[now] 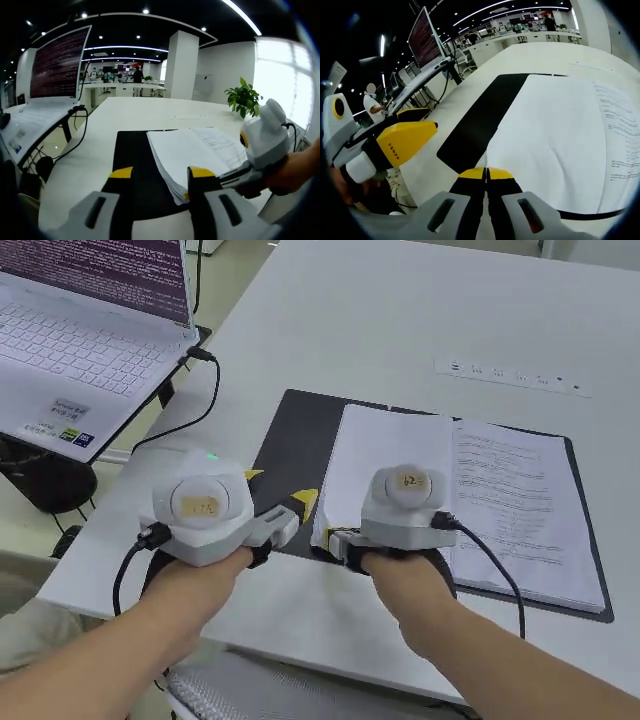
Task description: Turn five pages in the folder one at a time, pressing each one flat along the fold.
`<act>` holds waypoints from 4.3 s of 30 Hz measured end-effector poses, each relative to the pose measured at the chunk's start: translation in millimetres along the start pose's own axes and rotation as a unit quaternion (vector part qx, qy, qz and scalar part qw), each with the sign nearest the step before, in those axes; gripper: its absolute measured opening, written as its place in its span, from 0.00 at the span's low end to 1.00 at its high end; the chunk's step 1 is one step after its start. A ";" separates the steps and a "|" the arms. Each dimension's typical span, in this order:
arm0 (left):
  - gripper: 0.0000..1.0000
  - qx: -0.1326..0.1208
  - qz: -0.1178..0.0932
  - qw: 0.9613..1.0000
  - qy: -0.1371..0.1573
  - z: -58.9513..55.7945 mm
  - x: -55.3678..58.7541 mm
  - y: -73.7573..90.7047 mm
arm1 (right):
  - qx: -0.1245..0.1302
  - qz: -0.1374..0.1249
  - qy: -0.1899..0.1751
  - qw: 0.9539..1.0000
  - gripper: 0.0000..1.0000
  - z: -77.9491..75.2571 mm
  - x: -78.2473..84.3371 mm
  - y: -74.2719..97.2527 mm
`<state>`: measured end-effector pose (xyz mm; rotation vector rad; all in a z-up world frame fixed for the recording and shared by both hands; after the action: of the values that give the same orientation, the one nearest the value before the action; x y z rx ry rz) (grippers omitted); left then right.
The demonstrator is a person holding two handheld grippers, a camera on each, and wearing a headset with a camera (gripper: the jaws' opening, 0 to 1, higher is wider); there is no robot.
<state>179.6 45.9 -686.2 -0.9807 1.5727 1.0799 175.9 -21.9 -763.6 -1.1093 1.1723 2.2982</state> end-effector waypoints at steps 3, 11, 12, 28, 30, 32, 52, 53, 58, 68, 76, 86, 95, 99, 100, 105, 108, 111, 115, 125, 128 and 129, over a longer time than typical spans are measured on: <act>0.40 -0.001 0.004 1.000 0.002 -0.2 2.6 -1.6 | 0.001 0.001 0.000 1.000 0.00 -1.4 2.8 -1.2; 0.40 -0.002 0.012 1.000 0.002 -0.3 8.1 -4.2 | -0.001 -0.008 -0.002 1.000 0.00 -1.9 5.5 -2.9; 0.40 -0.002 0.013 1.000 0.001 -0.1 8.7 -4.5 | -0.002 -0.009 -0.001 1.000 0.00 -0.8 5.9 -2.0; 0.41 0.003 0.031 1.000 -0.001 -7.9 15.9 -9.4 | -0.041 -0.032 -0.009 0.999 0.01 14.1 5.0 8.7; 0.41 0.006 0.030 1.000 0.000 -12.4 14.6 -12.2 | -0.045 -0.031 -0.007 0.998 0.01 15.9 7.0 12.4; 0.41 0.008 0.032 0.999 0.000 -17.3 14.3 -15.7 | -0.053 -0.034 -0.014 0.998 0.00 17.6 8.0 17.3; 0.40 0.034 0.105 0.994 -0.016 -63.8 75.5 -51.0 | 0.035 -0.109 -0.056 0.992 0.00 -87.6 -18.3 77.2; 0.40 0.029 0.109 0.993 -0.014 -61.7 82.1 -50.5 | 0.038 -0.114 -0.051 0.991 0.00 -92.7 -20.5 77.5; 0.38 0.009 0.103 0.994 -0.035 -55.2 93.5 -44.7 | 0.053 -0.135 -0.034 0.989 0.00 -120.7 -30.4 74.8; 0.35 0.003 0.072 0.996 -0.061 -53.7 95.9 -43.6 | 0.048 -0.166 0.033 0.984 0.00 -146.5 -47.6 51.9; 0.35 0.000 0.062 0.996 -0.061 -53.5 96.7 -45.6 | 0.051 -0.155 0.059 0.985 0.00 -164.9 -54.0 30.2; 0.35 -0.001 0.057 0.996 -0.062 -51.2 98.8 -47.8 | 0.053 -0.172 0.050 0.982 0.00 -176.8 -73.2 14.3; 0.35 -0.003 0.055 0.997 -0.061 -52.1 97.7 -47.4 | 0.059 -0.182 0.061 0.980 0.00 -177.8 -85.6 5.9; 0.35 -0.003 0.055 0.997 -0.060 -52.3 97.7 -47.7 | 0.061 -0.185 0.058 0.979 0.00 -180.3 -91.0 2.3; 0.35 -0.004 0.055 0.997 -0.060 -52.3 97.7 -47.8 | 0.061 -0.186 0.058 0.979 0.00 -181.2 -92.5 0.9; 0.35 -0.005 0.054 0.997 -0.059 -53.0 96.8 -47.3 | 0.074 -0.190 0.059 0.977 0.00 -187.8 -100.5 -5.1; 0.35 -0.005 0.055 0.997 -0.059 -53.4 96.5 -47.3 | 0.079 -0.192 0.057 0.976 0.00 -193.4 -105.1 -8.5; 0.35 -0.006 0.054 0.997 -0.059 -53.7 96.5 -47.5 | 0.087 -0.194 0.056 0.975 0.00 -199.6 -109.3 -12.2; 0.35 -0.006 0.055 0.997 -0.059 -53.8 97.1 -48.0 | 0.096 -0.195 0.056 0.974 0.00 -211.0 -114.0 -20.6; 0.35 -0.005 0.054 0.997 -0.059 -54.6 97.5 -47.7 | 0.104 -0.196 0.071 0.972 0.00 -235.3 -130.0 -48.6; 0.35 -0.005 0.054 0.997 -0.059 -54.6 97.9 -47.7 | 0.108 -0.198 0.074 0.972 0.00 -241.2 -136.0 -56.6; 0.35 -0.005 0.054 0.997 -0.060 -54.6 97.9 -47.6 | 0.111 -0.197 0.076 0.971 0.00 -243.1 -139.0 -59.5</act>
<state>188.5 -29.0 -781.8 -0.8307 1.5379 1.1998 419.8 -171.4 -776.0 -1.3138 1.1101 1.7655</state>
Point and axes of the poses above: the centre of the closed fingertips' face, and the gripper's own axes: y roughly backward along the fingers, z roughly to its left, x roughly out of its underside, the point moved 2 cm from there along y, roughly backward along the fingers, and after that the axes turned 10 degrees about -z, right-handed, at the moved point
